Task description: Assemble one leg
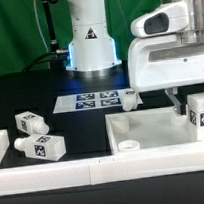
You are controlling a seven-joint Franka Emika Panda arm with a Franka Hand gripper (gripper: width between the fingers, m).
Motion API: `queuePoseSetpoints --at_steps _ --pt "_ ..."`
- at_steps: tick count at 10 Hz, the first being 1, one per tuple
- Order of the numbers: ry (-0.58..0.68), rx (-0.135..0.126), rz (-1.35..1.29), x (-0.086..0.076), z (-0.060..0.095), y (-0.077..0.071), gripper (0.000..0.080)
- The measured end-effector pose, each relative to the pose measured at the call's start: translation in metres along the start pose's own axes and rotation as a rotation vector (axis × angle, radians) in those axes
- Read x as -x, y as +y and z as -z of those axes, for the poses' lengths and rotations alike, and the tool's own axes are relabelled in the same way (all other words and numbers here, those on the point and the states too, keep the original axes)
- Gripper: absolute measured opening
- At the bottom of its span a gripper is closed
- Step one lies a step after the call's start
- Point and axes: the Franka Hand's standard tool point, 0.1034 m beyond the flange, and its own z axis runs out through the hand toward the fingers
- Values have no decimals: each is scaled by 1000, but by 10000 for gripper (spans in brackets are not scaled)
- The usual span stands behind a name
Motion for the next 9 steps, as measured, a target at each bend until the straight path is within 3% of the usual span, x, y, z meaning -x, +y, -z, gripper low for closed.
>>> queuePoseSetpoints --at_steps 1,3,6,9 --pt "-1 -4 -121 0 0 0 285" --pt "-1 -3 -261 0 0 -1 285" --pt "-26 24 -740 -1 0 -1 285" --pt "-34 8 -1196 -2 0 1 285"
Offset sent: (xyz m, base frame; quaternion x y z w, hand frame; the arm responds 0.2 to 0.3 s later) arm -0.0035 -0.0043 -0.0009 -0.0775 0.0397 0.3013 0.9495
